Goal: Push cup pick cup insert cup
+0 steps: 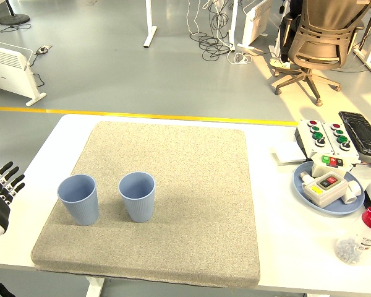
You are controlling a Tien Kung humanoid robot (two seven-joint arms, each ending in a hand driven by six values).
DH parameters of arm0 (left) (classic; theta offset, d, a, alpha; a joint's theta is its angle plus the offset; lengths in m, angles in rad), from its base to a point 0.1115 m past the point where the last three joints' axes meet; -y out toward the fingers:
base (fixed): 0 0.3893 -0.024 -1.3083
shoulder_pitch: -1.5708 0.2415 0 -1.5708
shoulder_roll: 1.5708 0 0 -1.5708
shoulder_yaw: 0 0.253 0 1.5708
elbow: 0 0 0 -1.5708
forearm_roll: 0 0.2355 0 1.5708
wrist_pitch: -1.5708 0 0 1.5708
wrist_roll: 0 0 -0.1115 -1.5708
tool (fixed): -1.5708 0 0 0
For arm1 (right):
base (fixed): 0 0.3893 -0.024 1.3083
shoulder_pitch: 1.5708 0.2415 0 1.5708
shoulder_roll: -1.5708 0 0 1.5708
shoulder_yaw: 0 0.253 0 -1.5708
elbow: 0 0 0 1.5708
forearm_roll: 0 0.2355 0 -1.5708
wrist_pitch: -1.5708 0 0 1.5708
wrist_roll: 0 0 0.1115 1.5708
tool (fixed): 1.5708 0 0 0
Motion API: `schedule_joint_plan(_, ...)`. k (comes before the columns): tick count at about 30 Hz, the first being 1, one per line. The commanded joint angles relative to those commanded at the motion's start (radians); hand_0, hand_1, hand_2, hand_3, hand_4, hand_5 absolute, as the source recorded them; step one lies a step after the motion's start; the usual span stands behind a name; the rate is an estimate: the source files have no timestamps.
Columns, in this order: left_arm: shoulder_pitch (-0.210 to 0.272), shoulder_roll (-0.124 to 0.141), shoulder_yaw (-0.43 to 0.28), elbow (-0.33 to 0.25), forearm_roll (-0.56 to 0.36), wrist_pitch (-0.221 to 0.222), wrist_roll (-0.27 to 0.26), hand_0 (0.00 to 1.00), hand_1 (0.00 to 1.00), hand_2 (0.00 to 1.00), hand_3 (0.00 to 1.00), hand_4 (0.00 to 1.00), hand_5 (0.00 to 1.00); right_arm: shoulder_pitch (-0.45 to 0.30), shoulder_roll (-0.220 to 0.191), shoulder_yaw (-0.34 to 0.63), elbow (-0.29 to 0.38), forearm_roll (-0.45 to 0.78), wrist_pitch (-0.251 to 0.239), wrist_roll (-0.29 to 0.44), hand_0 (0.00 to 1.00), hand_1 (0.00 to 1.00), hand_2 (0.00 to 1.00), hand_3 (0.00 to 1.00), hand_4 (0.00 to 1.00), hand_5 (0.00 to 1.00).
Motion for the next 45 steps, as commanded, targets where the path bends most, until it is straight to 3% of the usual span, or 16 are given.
schedule_joint_plan(3,0.008,0.003,0.001,-0.005,0.001,0.004,-0.005,0.709,0.707,0.716,0.693,0.593,0.998,-0.001,0.0,-0.002,0.0,0.004,0.0,0.001,0.671,0.617,0.638,0.59,0.151,0.509)
schedule_joint_plan(5,0.05,0.019,0.006,-0.03,0.014,0.025,-0.028,0.709,0.707,0.716,0.693,0.593,0.998,-0.008,-0.001,-0.01,-0.001,0.016,-0.001,0.005,0.671,0.617,0.638,0.59,0.151,0.509)
schedule_joint_plan(6,0.063,0.024,0.009,-0.038,0.017,0.03,-0.036,0.551,0.614,0.608,0.604,0.59,0.998,-0.01,-0.001,-0.01,-0.001,0.018,-0.002,0.005,0.671,0.617,0.637,0.591,0.154,0.508)
schedule_joint_plan(10,0.117,0.04,0.019,-0.073,0.03,0.046,-0.066,0.551,0.614,0.608,0.604,0.59,0.998,-0.015,0.0,-0.012,-0.001,0.02,-0.002,0.006,0.671,0.617,0.637,0.591,0.154,0.508)
schedule_joint_plan(11,0.129,0.044,0.024,-0.083,0.038,0.043,-0.07,0.551,0.614,0.608,0.604,0.59,0.998,-0.015,0.0,-0.011,-0.002,0.02,-0.002,0.005,0.671,0.617,0.637,0.591,0.154,0.508)
schedule_joint_plan(12,0.158,0.054,0.038,-0.108,0.065,0.026,-0.073,0.44,0.564,0.545,0.523,0.595,0.998,-0.014,0.001,-0.008,-0.002,0.016,-0.002,0.004,0.671,0.617,0.638,0.591,0.154,0.509)
schedule_joint_plan(16,0.196,0.07,0.066,-0.147,0.117,0.002,-0.081,0.44,0.564,0.545,0.523,0.595,0.998,-0.013,0.0,-0.01,-0.002,0.019,-0.001,0.006,0.671,0.617,0.638,0.591,0.154,0.509)
schedule_joint_plan(17,0.204,0.074,0.073,-0.156,0.128,-0.004,-0.083,0.396,0.527,0.493,0.446,0.602,0.998,-0.012,0.0,-0.011,-0.002,0.02,-0.001,0.006,0.671,0.617,0.638,0.591,0.155,0.509)
schedule_joint_plan(21,0.231,0.089,0.123,-0.191,0.199,-0.01,-0.095,0.396,0.527,0.493,0.446,0.602,0.998,-0.01,0.0,-0.01,-0.002,0.017,0.0,0.006,0.671,0.617,0.638,0.591,0.155,0.509)
schedule_joint_plan(33,0.23,0.094,0.222,-0.223,0.269,-0.031,-0.102,0.391,0.475,0.451,0.414,0.58,0.998,-0.008,-0.001,-0.008,-0.001,0.01,0.0,0.002,0.672,0.617,0.638,0.591,0.155,0.509)
schedule_joint_plan(34,0.223,0.093,0.232,-0.222,0.273,-0.033,-0.102,0.391,0.475,0.451,0.414,0.58,0.998,-0.008,-0.001,-0.009,-0.001,0.012,0.0,0.003,0.672,0.617,0.638,0.591,0.155,0.509)
schedule_joint_plan(35,0.213,0.091,0.243,-0.22,0.276,-0.034,-0.101,0.463,0.485,0.459,0.425,0.58,0.998,-0.008,-0.001,-0.009,-0.001,0.012,0.0,0.002,0.672,0.617,0.637,0.591,0.155,0.51)
schedule_joint_plan(45,0.144,0.076,0.294,-0.169,0.29,-0.033,-0.097,0.495,0.491,0.46,0.43,0.58,0.998,0.0,0.0,-0.023,-0.001,0.028,-0.001,0.006,0.672,0.617,0.637,0.591,0.156,0.508)
